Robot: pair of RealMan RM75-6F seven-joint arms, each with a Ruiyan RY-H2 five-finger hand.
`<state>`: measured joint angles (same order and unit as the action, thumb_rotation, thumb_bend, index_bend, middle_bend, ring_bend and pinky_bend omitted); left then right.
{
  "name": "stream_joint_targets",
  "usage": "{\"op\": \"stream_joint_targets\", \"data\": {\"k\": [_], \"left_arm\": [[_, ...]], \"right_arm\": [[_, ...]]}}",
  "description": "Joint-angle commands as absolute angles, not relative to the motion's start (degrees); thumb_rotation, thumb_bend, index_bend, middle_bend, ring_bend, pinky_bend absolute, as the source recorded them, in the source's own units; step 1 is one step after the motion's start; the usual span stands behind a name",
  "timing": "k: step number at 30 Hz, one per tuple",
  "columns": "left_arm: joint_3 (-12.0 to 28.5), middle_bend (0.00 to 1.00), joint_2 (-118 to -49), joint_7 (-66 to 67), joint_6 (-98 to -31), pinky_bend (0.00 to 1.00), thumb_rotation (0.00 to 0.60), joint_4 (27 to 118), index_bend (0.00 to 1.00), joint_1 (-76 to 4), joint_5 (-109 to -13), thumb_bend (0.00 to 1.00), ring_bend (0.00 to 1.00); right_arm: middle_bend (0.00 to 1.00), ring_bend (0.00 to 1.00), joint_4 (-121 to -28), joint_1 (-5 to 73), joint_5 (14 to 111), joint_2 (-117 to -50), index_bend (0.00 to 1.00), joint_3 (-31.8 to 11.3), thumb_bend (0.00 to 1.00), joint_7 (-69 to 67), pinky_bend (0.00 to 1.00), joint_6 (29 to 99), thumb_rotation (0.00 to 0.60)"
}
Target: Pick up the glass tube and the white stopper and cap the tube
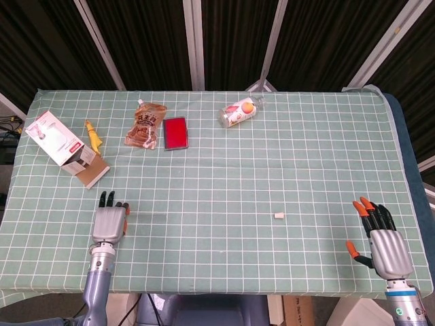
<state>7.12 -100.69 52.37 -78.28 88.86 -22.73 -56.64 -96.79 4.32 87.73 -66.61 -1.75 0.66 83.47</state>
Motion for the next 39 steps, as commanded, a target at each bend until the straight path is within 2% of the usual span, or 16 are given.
{"op": "stream_joint_targets", "data": {"k": [1,17,25,30,39], "left_arm": [[6.9,0.47,-100.6,51.1,-78.5,0.00,0.600,88.7,0.48,-22.8,-57.8,0.69,0.09],[5.8,0.48,-97.2,38.4,-80.7,0.00,0.600,88.3,0.49,-23.6,-72.5,0.70,0.09],[7.6,0.48,-95.5,32.7,-80.4,0.00,0.600,89.5,0.49,-25.1,-76.8,0.70,0.09],[9.4,0.48,-94.4,29.9,-79.1,0.00,0.600,90.5,0.49,-26.3,-77.3,0.70,0.09],[12.6,0.48,-92.0,28.5,-76.6,0.00,0.600,93.1,0.48,-28.6,-76.3,0.70,0.09]], "right_arm": [[0.00,0.00,-96.8,4.3,87.7,-66.6,0.00,-1.8,0.38,0.7,0.00,83.5,0.600],[0.00,0.00,-96.9,4.2,87.5,-66.6,0.00,-1.8,0.38,1.1,0.00,83.6,0.600],[0.00,0.00,-98.9,4.7,84.3,-66.8,0.00,-2.8,0.38,3.8,0.00,82.0,0.600],[0.00,0.00,-100.7,6.4,81.2,-68.2,0.16,-4.0,0.38,8.3,0.00,79.3,0.600],[0.05,0.00,-102.2,12.3,74.6,-75.6,0.27,-7.1,0.38,19.3,0.00,73.2,0.600]]}}
